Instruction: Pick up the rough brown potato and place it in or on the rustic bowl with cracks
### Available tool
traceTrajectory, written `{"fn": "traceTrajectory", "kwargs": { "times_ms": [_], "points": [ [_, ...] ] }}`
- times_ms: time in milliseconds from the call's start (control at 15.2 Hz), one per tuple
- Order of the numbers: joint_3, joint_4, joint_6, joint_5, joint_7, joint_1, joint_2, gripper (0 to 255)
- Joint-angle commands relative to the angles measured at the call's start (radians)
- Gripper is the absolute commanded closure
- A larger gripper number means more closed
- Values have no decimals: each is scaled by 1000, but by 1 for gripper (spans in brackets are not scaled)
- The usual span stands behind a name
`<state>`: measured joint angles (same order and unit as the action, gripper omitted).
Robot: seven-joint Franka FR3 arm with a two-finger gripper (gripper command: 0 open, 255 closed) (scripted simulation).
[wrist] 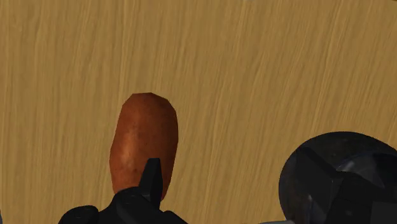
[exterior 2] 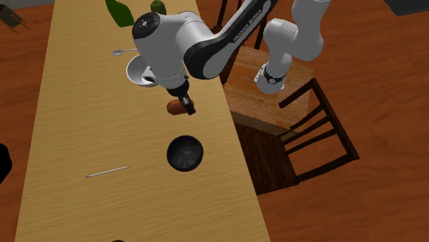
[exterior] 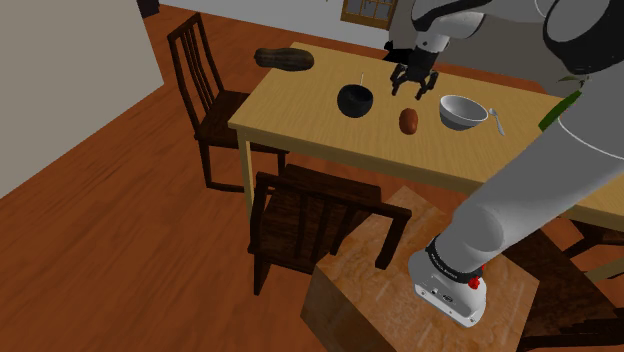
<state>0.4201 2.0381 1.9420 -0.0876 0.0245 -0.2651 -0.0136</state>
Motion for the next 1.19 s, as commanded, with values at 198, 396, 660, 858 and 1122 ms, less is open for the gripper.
{"fn": "traceTrajectory", "kwargs": {
  "times_ms": [198, 396, 660, 858, 1122],
  "points": [
    [47, -92, 27, -72, -12, -56, 159, 0],
    [67, -155, 32, -119, -17, -97, 253, 0],
    [67, -145, 69, -140, -24, -109, 289, 0],
    [62, -121, 105, -151, -32, -109, 302, 0],
    [60, -109, 124, -157, -36, -109, 310, 0]
  ]
}}
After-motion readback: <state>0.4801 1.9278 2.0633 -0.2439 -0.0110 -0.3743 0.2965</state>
